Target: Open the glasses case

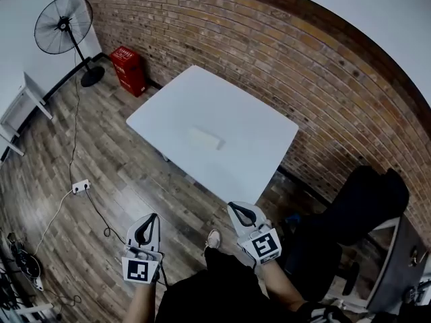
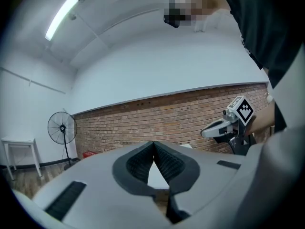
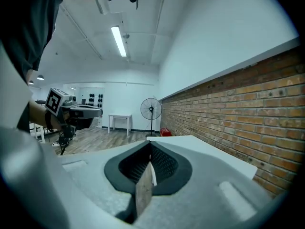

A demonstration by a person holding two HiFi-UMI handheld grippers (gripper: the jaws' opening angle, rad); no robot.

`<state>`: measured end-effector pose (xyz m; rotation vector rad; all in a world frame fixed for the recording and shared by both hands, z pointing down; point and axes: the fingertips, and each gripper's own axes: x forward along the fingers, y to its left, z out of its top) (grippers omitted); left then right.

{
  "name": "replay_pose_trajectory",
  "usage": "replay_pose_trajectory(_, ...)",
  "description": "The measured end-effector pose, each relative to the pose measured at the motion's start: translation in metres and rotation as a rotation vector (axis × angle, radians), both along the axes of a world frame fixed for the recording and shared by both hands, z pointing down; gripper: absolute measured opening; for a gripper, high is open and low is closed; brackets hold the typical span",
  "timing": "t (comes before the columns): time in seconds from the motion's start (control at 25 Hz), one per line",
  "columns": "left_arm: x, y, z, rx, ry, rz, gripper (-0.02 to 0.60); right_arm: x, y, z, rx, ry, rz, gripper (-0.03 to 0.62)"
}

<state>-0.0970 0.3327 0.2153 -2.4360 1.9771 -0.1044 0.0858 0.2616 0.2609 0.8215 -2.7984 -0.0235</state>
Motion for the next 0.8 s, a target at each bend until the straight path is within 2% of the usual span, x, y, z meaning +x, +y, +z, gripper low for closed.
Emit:
replay_pose_trajectory(0.24,0.013,-0.084,-0.018,0.02,-0.002,-0.013,0.006,0.007,-0.081,-0.007,0.028,0.011,-0.051,0.006)
replay_pose_trajectory(0.48,0.005,-0.121,-0.014,-0.014,-0.01,-0.026,0.006,-0.001,-0.113,-0.007,0.021,0.002,-0.074,0.006)
replay_pose_trajectory(0.64,0.004,-0.143,-0.009,-0.024,-0.019,0.01,0.006,0.0,-0.127,0.013,-0.098,-0.013,0.003,0.005)
replay_pose_trajectory(0.8,-0.002,-0.173,0.003,-0.033,-0.005,0.063,0.006,0.0,-0.145,0.029,-0.116,0.006,0.067,0.006)
